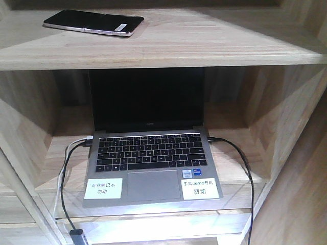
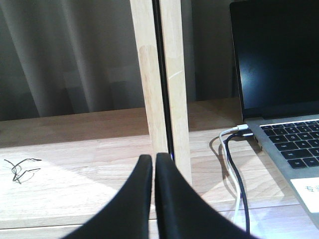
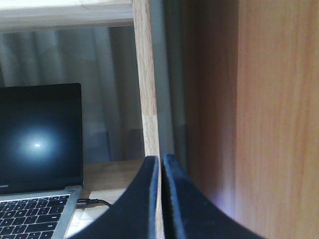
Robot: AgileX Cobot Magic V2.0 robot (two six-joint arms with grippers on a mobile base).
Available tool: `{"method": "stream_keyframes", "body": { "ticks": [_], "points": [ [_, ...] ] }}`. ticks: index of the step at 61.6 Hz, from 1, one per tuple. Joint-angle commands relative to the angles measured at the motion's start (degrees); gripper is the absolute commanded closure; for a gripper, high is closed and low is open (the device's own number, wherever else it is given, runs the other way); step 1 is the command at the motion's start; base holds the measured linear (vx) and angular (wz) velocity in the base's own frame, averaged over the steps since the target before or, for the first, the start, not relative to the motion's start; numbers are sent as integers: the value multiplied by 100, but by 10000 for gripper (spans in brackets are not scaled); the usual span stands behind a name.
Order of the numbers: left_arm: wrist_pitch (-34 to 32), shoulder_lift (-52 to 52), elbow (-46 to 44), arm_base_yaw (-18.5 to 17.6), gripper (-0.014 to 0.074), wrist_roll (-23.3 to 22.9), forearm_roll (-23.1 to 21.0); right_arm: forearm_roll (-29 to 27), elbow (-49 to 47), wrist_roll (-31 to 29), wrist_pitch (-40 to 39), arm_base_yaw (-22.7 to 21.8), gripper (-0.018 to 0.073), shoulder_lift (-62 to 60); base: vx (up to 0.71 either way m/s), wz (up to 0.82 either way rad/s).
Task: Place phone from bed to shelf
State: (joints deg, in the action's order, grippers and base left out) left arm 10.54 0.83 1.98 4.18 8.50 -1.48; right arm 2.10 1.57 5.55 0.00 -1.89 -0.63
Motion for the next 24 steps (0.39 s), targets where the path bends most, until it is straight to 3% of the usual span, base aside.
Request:
{"method": "stream_keyframes", "body": {
  "ticks": [1, 24],
  "points": [
    [-411, 68, -127, -26, 595, -33, -52, 6, 26, -2, -415, -43, 564, -71, 0, 0],
    [-411, 68, -127, -26, 595, -33, -52, 6, 26, -2, -415, -43, 564, -71, 0, 0]
  ]
}}
